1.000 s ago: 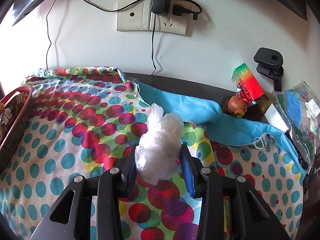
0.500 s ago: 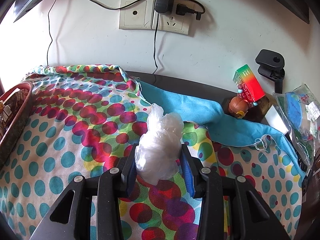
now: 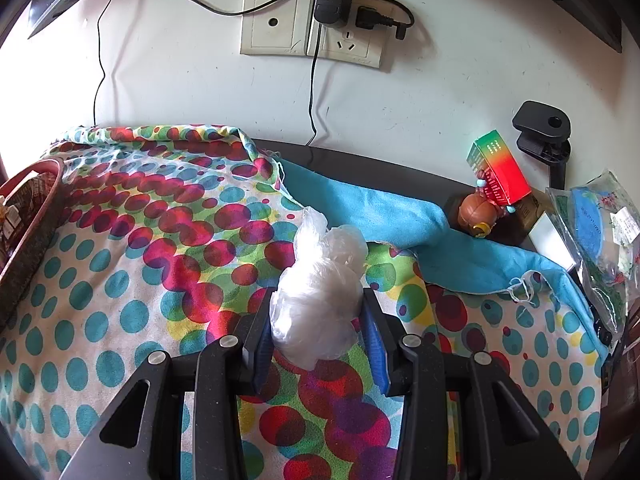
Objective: Organize objects
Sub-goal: 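Lower the sock into the red tray and open the left tool, then carry the clear plastic bag with the right tool over the red tray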
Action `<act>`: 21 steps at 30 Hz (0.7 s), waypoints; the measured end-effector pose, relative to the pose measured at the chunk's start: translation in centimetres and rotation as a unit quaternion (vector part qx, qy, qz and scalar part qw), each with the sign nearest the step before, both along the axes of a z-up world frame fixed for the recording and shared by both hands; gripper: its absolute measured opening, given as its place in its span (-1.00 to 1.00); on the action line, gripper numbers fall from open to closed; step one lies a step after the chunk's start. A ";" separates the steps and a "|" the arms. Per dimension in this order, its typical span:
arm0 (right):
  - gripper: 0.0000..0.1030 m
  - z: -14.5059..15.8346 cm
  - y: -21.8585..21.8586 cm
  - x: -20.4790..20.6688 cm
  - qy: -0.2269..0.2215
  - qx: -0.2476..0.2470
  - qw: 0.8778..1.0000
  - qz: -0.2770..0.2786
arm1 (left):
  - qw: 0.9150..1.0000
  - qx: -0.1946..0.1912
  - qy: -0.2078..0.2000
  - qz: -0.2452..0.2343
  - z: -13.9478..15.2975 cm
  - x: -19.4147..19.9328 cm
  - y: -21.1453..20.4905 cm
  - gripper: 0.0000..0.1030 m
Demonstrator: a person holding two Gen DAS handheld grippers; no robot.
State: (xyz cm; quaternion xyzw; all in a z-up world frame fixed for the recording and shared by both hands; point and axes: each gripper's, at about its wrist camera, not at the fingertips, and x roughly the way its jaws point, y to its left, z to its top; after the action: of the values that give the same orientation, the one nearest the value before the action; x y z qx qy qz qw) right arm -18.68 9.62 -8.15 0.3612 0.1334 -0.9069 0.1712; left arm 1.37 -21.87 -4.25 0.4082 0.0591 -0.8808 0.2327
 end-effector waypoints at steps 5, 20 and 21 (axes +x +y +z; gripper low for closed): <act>-0.28 0.0 -0.1 0.1 0.004 0.004 1.000 0.001 | 1.000 -0.019 0.011 -0.022 0.7 0.3 1.3 0.22; -0.28 -0.5 -2.1 0.8 0.025 0.070 0.997 0.016 | 0.991 -0.061 0.090 -0.082 2.5 -0.3 4.1 0.23; -0.28 -0.5 -2.3 0.8 0.024 0.074 0.997 0.017 | 0.989 -0.066 0.091 -0.091 2.5 -0.1 4.2 0.23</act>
State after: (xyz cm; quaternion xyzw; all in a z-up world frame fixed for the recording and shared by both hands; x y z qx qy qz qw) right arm -17.91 7.34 -8.70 0.3482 0.2104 -0.9000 0.1566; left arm 1.23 -17.64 -1.80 0.3141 -0.0159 -0.9337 0.1713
